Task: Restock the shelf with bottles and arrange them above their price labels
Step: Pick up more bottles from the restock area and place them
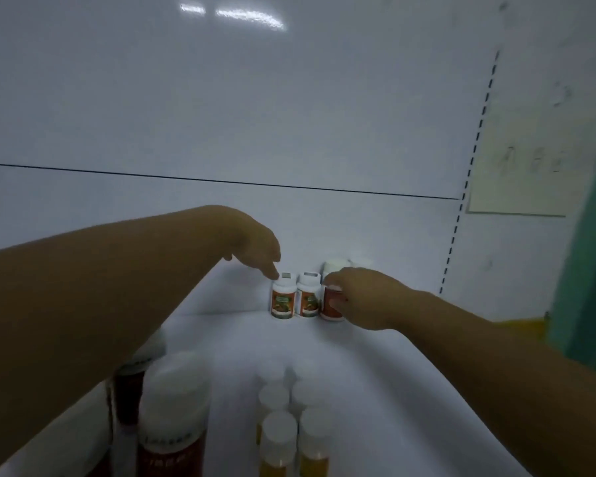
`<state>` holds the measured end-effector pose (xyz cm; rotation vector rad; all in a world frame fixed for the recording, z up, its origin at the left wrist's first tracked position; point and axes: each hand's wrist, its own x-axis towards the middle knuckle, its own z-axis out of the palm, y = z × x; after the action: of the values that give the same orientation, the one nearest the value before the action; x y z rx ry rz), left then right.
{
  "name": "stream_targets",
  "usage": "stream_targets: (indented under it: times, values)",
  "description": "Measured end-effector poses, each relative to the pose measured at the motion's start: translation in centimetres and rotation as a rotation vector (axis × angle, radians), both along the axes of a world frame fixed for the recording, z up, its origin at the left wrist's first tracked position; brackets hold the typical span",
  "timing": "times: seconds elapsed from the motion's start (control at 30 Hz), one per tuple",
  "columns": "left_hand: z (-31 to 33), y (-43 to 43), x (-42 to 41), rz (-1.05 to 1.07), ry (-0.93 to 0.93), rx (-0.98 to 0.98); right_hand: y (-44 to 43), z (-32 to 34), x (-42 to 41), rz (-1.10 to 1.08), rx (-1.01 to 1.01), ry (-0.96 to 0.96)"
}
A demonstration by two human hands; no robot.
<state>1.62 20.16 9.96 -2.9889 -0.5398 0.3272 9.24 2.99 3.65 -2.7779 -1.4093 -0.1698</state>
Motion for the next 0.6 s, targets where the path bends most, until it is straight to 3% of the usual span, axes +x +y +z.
stream_targets:
  times: [0.13,0.27,0.43,0.6]
  values:
    - [-1.5,0.6,3.2,0.083,0.027,0.038,3.7,-0.4,3.8,0.078,-0.076,-0.098]
    - [-3.9,1.1,5.7,0.101,0.005,-0.057,6.8,0.1,5.9,0.125,-0.116,-0.199]
    - [-5.7,1.2,7.7,0.124,-0.104,-0.125,9.1,-0.6,7.5,0.143,-0.147,-0.069]
    - [-6.3,1.5,8.7,0.217,-0.211,-0.094,9.1,-0.7,8.3,0.245,-0.085,-0.073]
